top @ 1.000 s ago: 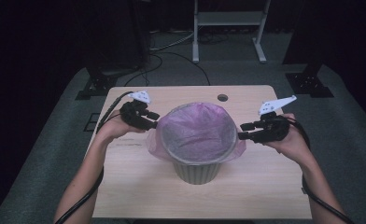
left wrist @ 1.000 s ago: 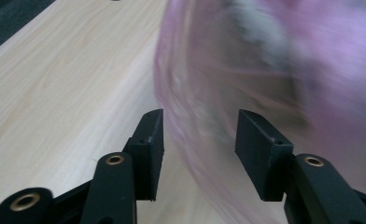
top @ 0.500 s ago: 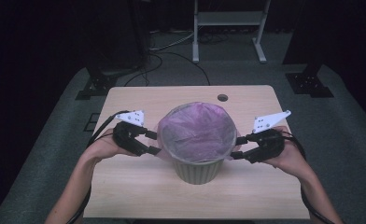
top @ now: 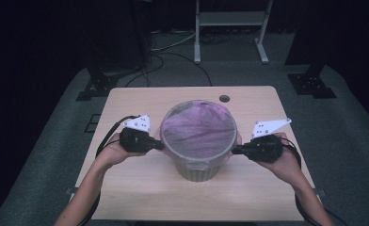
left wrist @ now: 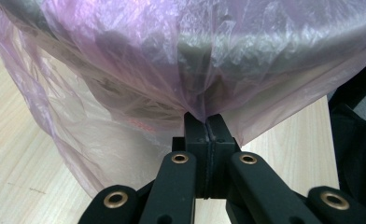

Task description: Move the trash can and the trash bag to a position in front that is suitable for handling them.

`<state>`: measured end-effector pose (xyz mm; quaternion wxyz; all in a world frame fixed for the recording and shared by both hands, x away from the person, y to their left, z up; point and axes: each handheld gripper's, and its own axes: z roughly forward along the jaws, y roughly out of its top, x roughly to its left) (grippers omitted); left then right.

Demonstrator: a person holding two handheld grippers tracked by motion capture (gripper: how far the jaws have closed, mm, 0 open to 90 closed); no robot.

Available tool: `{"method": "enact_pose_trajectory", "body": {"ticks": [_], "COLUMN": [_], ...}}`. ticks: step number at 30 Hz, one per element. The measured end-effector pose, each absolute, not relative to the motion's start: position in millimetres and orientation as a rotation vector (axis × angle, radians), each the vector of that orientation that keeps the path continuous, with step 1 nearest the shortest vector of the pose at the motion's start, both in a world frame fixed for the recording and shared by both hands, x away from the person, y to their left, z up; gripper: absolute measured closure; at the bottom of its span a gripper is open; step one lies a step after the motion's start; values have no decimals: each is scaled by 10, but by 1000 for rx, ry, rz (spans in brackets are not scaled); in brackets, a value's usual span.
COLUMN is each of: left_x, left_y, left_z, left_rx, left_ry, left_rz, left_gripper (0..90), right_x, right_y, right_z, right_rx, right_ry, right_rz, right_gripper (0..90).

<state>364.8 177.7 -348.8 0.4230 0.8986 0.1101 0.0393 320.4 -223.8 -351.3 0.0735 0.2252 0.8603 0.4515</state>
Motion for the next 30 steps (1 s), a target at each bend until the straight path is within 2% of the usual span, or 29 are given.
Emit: {"method": "enact_pose_trajectory", "body": {"ticks": [11,16,30], "left_x": [3521,3465,3476], "left_y": [1775,1732,1755], "left_z": [-3634,-3685,-4030], "left_rx": [2237,2291,2400], "left_ry": [209,146,227], "left_rz": [58,52,53], "left_gripper": [900,900,900], "right_x": [3167,3168,3207], "right_y": [-2161,-2164,-2146], "right_z": [-3666,-3695,-4054], "right_rx": [652,654,708], "right_ry": [2697,2712,2809], "right_rz": [1250,1207,1046], "right_gripper": [900,900,900]}}
